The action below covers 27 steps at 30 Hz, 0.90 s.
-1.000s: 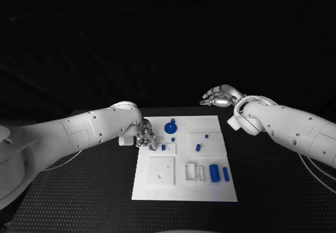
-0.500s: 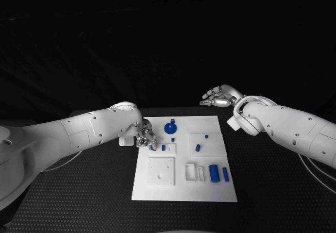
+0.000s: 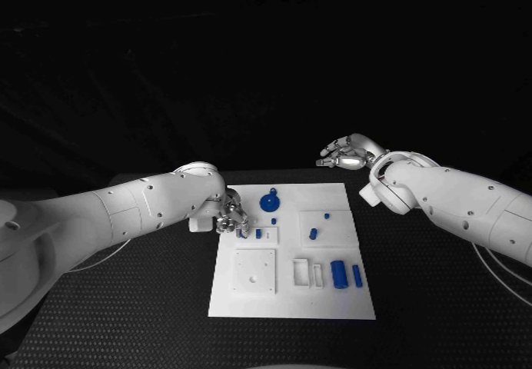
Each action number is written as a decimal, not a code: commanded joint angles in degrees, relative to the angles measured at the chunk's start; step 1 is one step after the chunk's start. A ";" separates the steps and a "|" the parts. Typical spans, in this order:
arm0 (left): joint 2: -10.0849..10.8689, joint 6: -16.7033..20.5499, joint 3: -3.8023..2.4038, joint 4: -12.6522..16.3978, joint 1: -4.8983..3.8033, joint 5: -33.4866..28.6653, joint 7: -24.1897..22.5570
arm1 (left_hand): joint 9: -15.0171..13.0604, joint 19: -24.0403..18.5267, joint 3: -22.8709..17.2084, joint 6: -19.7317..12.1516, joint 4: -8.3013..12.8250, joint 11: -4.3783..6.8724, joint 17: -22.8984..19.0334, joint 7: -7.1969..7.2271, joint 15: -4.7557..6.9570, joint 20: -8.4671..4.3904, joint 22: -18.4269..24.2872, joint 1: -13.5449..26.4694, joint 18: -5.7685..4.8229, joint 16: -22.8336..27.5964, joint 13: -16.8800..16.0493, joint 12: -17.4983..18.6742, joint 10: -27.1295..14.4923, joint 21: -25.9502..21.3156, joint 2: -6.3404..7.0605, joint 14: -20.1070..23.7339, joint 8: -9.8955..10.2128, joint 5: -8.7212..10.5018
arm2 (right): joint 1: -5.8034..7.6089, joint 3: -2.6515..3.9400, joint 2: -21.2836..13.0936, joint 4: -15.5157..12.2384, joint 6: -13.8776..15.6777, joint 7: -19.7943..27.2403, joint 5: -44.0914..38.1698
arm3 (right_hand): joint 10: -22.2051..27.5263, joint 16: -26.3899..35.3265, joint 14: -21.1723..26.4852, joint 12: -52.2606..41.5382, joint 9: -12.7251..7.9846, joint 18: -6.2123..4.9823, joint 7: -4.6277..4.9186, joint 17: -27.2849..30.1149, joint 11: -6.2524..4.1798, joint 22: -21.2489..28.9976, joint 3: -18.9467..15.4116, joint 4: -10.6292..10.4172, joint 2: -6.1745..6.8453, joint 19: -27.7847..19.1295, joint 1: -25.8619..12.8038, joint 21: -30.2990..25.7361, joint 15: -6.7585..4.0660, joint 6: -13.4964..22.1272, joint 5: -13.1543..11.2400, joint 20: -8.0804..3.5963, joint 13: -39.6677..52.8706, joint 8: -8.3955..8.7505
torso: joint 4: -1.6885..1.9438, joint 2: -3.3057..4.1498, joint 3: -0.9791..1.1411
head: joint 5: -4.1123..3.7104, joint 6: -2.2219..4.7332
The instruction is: Assemble the parts on the task board
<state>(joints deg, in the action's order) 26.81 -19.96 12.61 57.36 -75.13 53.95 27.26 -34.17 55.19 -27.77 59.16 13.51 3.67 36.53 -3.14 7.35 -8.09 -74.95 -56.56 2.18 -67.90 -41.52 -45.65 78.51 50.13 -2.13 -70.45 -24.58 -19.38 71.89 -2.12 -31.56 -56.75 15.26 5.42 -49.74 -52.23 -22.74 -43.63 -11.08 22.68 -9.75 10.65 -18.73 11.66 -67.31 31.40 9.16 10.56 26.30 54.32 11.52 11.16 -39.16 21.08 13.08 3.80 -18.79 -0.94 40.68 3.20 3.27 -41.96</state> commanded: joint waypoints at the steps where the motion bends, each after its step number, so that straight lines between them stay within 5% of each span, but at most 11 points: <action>1: -0.28 -1.10 0.10 0.05 0.20 0.32 0.09 | -0.11 0.55 -3.25 1.28 3.10 0.43 0.05 0.84 0.39 -4.77 -1.21 -0.88 -0.14 -0.27 -0.09 -0.40 0.01 0.21 -0.68 0.14 -0.27 -0.24 | -0.01 0.02 -0.04 -0.09 -0.54 0.33 -0.26 | -0.34 0.18 -0.21 0.25 -0.08 1.14 3.22 0.10 0.04 -0.09 -0.25 -0.10 -0.03 0.20 0.56 -0.23 0.19 0.35 0.25 -0.21 0.09 -0.26 | 0.09 -0.04 0.06 | 0.04 -0.05; 9: -0.46 -1.40 0.20 -0.04 0.21 0.87 0.05 | -0.20 0.55 -3.28 1.29 3.11 0.44 0.05 0.85 0.39 -4.78 -1.20 -0.92 -0.13 -0.30 -0.10 -0.41 0.01 0.25 -0.66 0.12 -0.23 -0.34 | -0.01 0.02 -0.04 -0.12 -0.56 0.32 -0.26 | -0.37 0.19 -0.22 0.30 -0.09 1.14 3.22 0.11 0.04 -0.12 -0.26 -0.10 -0.03 0.21 0.57 -0.27 0.19 0.34 0.25 -0.21 0.09 -0.26 | 0.02 -0.05 0.02 | 0.14 0.05; 13: -0.77 -1.24 0.76 -0.19 0.31 0.87 -0.13 | -0.21 0.55 -3.28 1.30 3.11 0.45 0.05 0.85 0.39 -4.78 -1.20 -0.92 -0.13 -0.30 -0.11 -0.42 0.02 0.25 -0.66 0.11 -0.23 -0.35 | -0.01 0.02 0.01 -0.09 -0.61 0.32 -0.26 | -0.37 0.19 -0.22 0.31 -0.09 1.14 3.22 0.11 0.04 -0.12 -0.26 -0.10 -0.03 0.21 0.57 -0.27 0.19 0.34 0.25 -0.21 0.09 -0.27 | -0.05 0.02 -0.01 | 0.09 0.03; 27: -1.53 1.47 0.77 -0.88 0.62 1.39 -0.15 | -0.65 0.84 -3.15 1.34 2.94 0.47 0.05 0.87 0.48 -4.82 -1.15 -0.56 -0.10 -0.49 -0.16 -0.51 0.28 0.45 -0.83 -0.16 0.00 0.21 | -0.01 0.02 0.08 -0.04 -0.67 0.33 -0.26 | -0.43 0.21 -0.22 0.39 -0.10 1.14 3.22 0.12 0.04 -0.17 -0.26 -0.10 -0.05 0.23 0.57 -0.33 0.19 0.34 0.26 -0.21 0.09 -0.27 | 0.00 -0.01 0.04 | -0.12 -0.15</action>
<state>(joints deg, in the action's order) 25.80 -19.69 13.11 56.23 -75.13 54.60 27.31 -34.82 55.63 -27.85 59.16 13.76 3.99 36.51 -3.13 7.47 -8.29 -74.92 -56.56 2.19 -68.12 -41.61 -45.93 78.62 50.36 -2.13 -70.34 -24.78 -19.33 71.90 -2.12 -31.51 -56.76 15.22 5.42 -49.74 -52.23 -22.74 -43.62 -11.08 22.65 -9.75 10.64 -18.69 11.67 -67.41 31.40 9.16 10.56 26.30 54.32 11.52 11.15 -39.16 21.08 13.08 3.80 -18.79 -0.98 40.71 3.20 3.20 -42.04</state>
